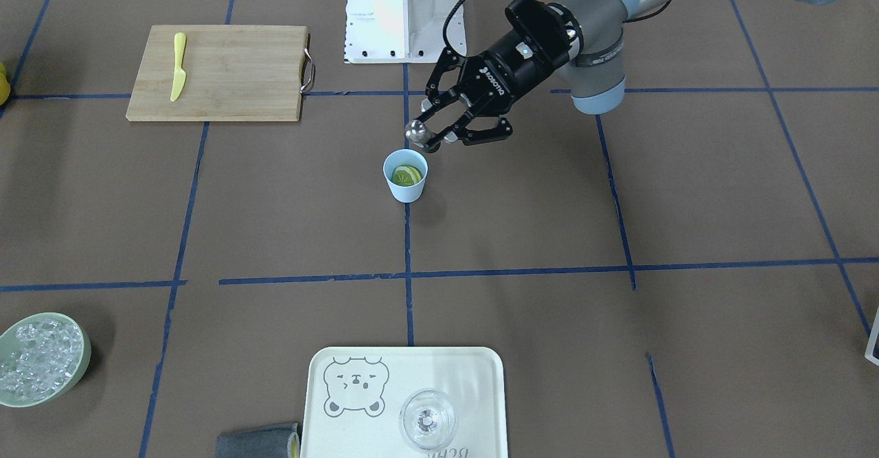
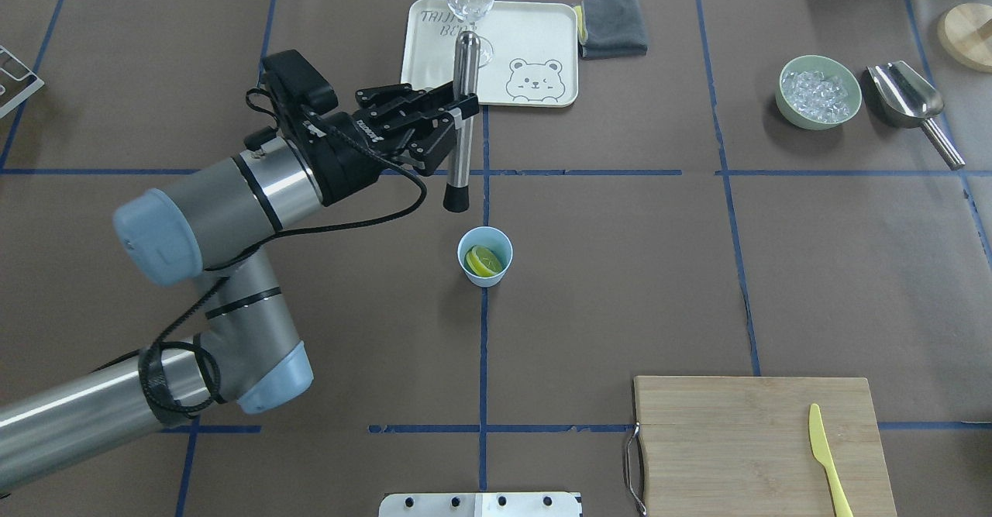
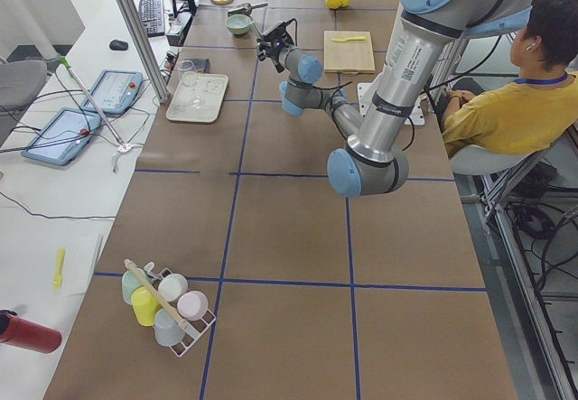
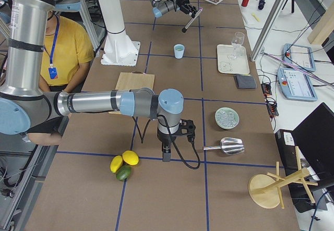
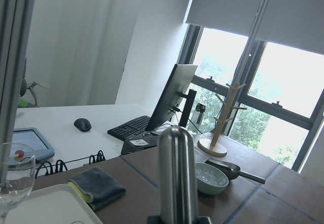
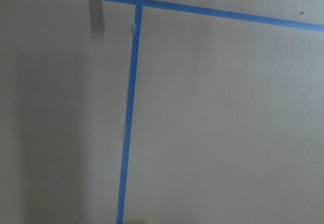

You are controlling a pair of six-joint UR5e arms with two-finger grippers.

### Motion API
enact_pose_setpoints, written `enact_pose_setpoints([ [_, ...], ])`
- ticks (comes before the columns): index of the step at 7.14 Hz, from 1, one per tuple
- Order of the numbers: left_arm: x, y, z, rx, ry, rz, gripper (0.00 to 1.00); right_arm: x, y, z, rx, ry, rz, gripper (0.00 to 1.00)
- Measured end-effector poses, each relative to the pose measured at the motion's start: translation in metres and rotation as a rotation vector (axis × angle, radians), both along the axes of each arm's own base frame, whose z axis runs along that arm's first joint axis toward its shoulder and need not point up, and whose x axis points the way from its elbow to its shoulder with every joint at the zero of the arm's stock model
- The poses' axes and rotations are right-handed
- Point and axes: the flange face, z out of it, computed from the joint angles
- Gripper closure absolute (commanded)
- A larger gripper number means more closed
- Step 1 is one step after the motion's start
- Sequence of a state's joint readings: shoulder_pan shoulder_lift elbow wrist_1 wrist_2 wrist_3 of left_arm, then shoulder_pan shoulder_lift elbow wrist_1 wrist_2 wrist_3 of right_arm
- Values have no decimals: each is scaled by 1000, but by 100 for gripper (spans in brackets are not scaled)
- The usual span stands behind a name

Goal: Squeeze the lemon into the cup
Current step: 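Carry the upright muddler with the left gripper over the blue cup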

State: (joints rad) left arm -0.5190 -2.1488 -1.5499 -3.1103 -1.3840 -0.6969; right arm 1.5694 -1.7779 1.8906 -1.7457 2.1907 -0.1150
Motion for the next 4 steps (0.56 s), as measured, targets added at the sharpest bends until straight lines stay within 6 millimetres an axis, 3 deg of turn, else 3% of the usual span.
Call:
enact_pose_setpoints([
  [4,60,18,49,123,2,-72,100,4,1,2,-5,7,9,0],
])
